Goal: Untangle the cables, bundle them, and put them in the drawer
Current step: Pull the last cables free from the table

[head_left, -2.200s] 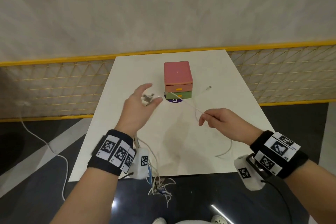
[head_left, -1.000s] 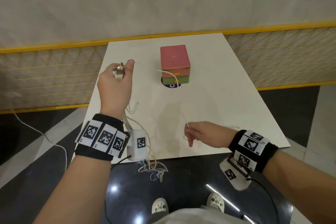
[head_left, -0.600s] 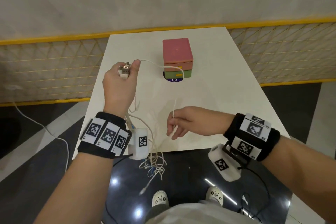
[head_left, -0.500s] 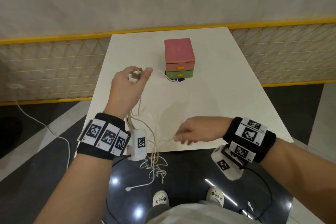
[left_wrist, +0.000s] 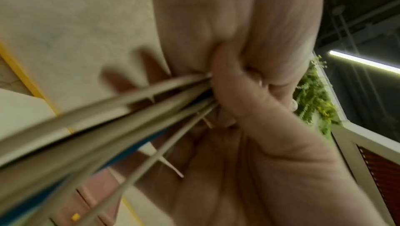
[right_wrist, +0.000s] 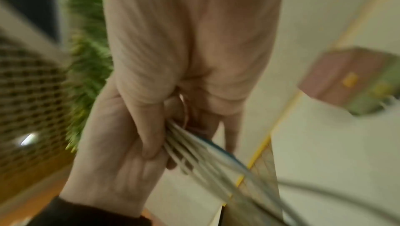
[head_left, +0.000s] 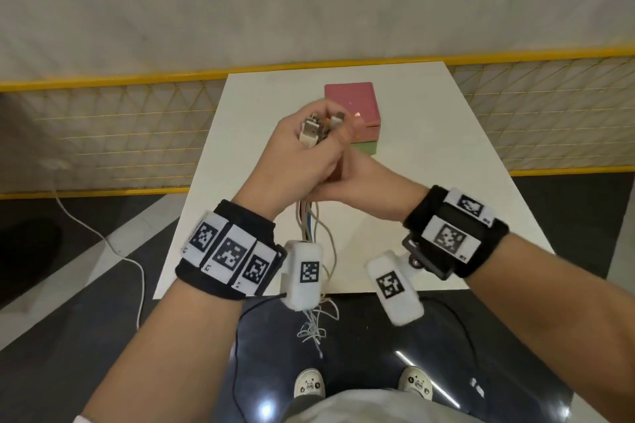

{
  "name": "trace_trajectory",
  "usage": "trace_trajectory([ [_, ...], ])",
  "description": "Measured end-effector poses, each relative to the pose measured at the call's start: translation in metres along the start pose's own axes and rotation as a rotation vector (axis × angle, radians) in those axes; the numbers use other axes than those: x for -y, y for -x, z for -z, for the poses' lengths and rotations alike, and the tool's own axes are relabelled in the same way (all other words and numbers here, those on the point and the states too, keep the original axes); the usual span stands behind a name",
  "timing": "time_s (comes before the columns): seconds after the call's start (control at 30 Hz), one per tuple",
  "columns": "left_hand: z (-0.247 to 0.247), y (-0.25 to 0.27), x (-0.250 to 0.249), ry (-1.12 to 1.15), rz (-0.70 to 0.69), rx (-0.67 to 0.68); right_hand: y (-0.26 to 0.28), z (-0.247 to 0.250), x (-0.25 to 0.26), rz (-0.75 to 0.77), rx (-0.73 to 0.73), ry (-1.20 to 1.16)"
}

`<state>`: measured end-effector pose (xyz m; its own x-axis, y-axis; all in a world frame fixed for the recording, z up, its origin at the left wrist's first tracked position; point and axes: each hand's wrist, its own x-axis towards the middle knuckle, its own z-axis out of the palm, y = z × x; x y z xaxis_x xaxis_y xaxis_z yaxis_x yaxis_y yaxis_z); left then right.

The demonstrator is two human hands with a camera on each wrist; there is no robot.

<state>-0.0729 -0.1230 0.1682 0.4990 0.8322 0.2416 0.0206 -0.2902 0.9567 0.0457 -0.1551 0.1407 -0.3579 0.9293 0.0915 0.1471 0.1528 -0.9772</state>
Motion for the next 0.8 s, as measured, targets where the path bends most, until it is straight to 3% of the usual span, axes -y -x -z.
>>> trace_trajectory([
  [0.17,0.003,-0.017,-0.001,0.051,-0.028,-0.077,-0.004,-0.021,-0.017,0.004,-0.124,-0.127],
  [0.4,-0.003,-0.025,0.004,0.197,0.049,-0.188,0.011,-0.024,-0.083,-0.070,-0.126,0.199],
  [0.57,-0.012,-0.025,0.013,0.246,0.092,-0.221,0.026,-0.018,-0.118,-0.286,0.046,0.302],
  [0.67,-0.012,-0.029,0.013,0.293,0.092,-0.223,0.028,-0.002,-0.100,-0.325,0.202,0.444],
  [0.8,-0.023,-0.031,0.018,0.215,0.107,-0.112,0.014,0.018,-0.047,-0.163,-0.053,0.099],
])
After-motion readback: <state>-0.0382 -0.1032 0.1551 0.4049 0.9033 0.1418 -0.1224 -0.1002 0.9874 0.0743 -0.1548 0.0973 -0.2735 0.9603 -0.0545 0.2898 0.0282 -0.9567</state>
